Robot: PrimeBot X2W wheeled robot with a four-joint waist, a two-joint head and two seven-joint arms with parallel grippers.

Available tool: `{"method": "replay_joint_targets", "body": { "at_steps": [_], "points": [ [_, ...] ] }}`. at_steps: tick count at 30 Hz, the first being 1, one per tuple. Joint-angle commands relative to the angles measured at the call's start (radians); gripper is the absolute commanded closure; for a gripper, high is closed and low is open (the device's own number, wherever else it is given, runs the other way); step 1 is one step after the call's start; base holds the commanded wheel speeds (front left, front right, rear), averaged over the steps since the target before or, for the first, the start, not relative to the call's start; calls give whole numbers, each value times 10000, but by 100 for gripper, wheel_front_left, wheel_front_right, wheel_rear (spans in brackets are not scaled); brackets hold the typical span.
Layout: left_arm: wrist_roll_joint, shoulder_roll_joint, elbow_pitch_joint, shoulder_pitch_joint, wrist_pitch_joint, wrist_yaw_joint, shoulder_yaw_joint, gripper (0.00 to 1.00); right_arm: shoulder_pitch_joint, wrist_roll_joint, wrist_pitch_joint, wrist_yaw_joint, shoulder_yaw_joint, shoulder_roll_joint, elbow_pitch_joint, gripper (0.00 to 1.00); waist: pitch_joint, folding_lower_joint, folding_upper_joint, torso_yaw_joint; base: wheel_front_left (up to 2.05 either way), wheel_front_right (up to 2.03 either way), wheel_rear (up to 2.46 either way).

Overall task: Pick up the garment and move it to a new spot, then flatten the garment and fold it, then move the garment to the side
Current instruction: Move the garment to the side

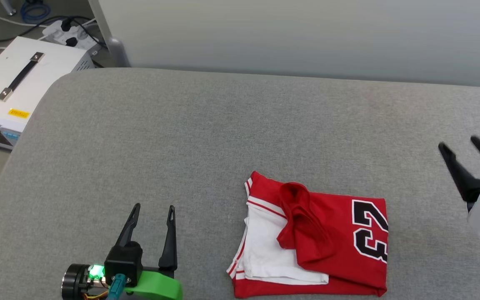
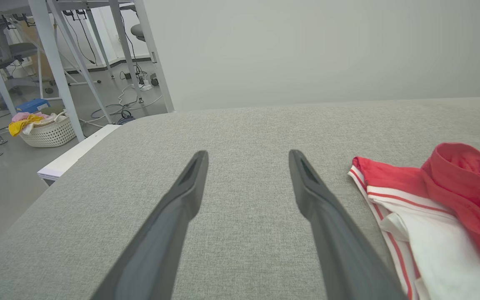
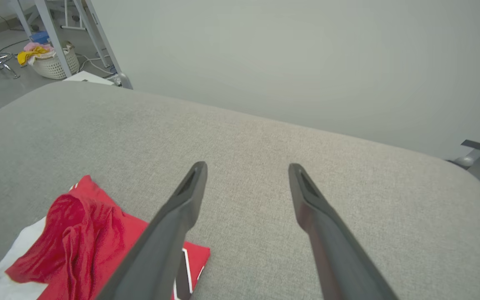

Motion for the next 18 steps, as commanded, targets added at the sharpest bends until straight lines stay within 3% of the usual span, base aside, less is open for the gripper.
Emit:
{"method": "replay_joint_targets", "body": {
  "at_steps": [1, 10, 18],
  "points": [
    [21, -21, 13, -240, -59, -11, -17, 0, -82, 457, 637, -7, 196, -210, 14, 0, 143, 0, 0, 121, 0, 0, 0],
    [33, -107, -30, -588, -59, -40, -139, 0, 258, 2919, 4065, -7, 1107, -1028, 95, 0, 709, 0, 0, 423, 0, 0, 0],
    [28, -194, -88, -973, -59, -25, -288, 0, 419, 3452, 4740, -7, 1830, -969, 636, 0, 1409, 0, 0, 723, 0, 0, 0]
  ]
}}
